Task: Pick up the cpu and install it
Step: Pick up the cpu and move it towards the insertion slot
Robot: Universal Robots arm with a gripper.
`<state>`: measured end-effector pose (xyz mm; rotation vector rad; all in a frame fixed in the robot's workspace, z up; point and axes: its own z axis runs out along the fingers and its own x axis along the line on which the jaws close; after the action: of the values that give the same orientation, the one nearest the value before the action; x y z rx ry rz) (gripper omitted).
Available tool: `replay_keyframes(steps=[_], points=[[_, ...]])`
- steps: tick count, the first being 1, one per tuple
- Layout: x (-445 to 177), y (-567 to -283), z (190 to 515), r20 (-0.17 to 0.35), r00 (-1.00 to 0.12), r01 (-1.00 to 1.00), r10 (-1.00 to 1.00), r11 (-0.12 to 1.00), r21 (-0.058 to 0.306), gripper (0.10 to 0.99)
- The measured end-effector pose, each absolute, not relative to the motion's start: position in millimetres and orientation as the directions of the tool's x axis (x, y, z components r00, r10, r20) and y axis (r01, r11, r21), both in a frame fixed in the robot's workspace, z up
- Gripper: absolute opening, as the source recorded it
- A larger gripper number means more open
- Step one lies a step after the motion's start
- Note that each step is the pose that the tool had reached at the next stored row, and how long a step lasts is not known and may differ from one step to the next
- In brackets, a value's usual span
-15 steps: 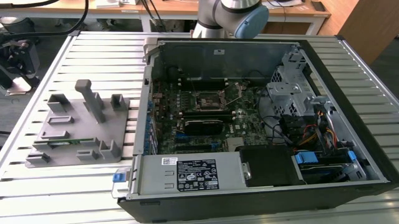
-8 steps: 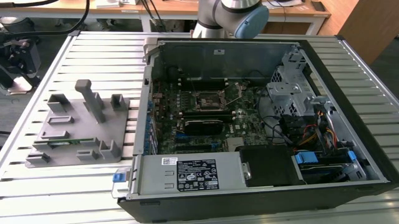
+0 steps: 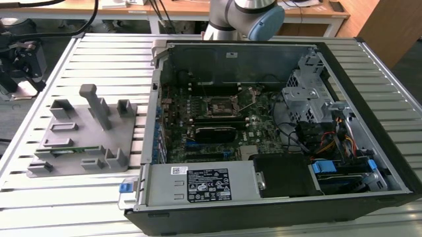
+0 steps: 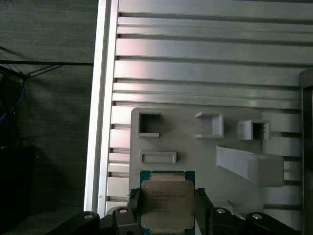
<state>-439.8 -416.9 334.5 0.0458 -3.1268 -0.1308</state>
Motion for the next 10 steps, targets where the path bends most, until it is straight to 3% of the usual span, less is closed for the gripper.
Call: replay_keyframes(steps=[10], points=[[-436.5,-417.0,343.1,0.01,-0.999,-0.029,-0.03,0.996,0.084,0.525]])
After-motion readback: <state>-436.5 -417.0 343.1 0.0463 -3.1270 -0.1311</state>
